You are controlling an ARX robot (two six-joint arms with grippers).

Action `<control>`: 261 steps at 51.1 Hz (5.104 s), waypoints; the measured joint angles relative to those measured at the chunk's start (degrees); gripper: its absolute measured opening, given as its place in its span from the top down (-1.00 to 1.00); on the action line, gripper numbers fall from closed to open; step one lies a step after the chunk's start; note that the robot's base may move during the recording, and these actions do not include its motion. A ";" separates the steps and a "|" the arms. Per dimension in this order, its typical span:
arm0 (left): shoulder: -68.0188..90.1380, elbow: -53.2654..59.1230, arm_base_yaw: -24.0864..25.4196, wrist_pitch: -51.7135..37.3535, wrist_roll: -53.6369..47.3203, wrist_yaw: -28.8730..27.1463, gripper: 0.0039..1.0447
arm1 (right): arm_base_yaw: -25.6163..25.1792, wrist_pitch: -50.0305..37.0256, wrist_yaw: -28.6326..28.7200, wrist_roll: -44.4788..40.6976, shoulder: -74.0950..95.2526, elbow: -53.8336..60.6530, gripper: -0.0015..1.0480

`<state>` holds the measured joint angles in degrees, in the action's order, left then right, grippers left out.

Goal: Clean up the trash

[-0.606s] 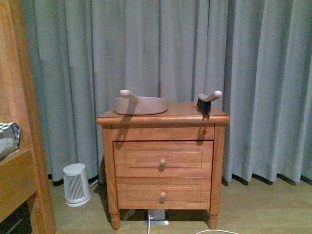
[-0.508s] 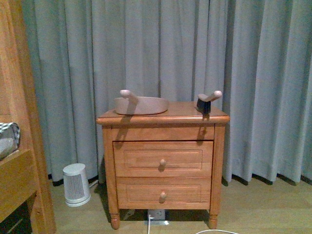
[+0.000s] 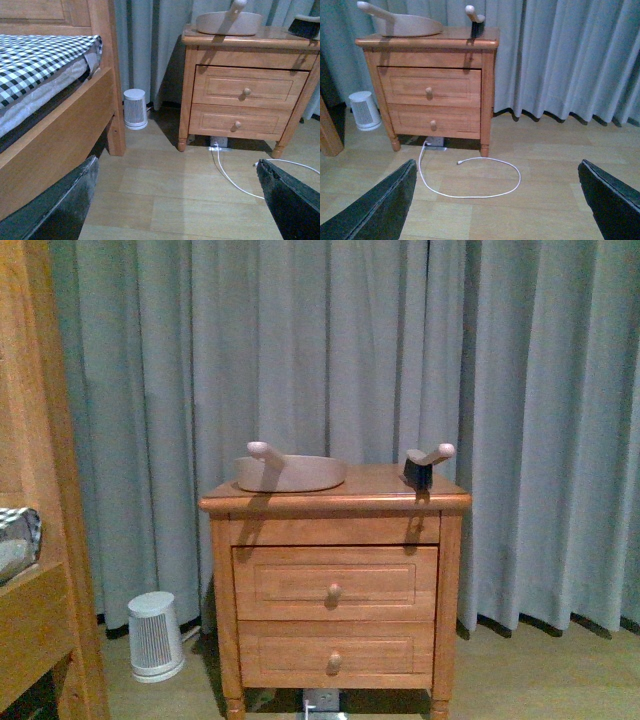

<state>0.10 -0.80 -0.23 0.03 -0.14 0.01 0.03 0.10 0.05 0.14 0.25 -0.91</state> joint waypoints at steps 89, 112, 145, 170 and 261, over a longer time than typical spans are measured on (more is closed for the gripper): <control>0.00 0.00 0.02 0.00 0.00 0.00 -0.86 | 0.00 0.00 -0.02 0.00 0.00 0.00 -0.86; 0.00 0.00 0.02 0.00 0.02 0.02 -0.86 | 0.00 0.00 -0.02 0.00 0.00 0.00 -0.86; 0.50 -0.24 0.42 0.92 0.94 1.42 -0.86 | 0.00 0.00 -0.02 0.00 0.00 0.00 -0.86; 54.14 -38.01 -9.81 9.81 -1.60 -0.50 -0.86 | 0.00 0.00 -0.02 0.00 0.00 0.00 -0.86; 113.72 -79.52 -21.11 14.53 -6.73 -14.78 -0.86 | 0.00 0.00 -0.02 0.00 0.00 0.00 -0.86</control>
<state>113.82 -80.31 -21.34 14.57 -6.87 -14.76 0.03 0.10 0.03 0.14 0.25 -0.91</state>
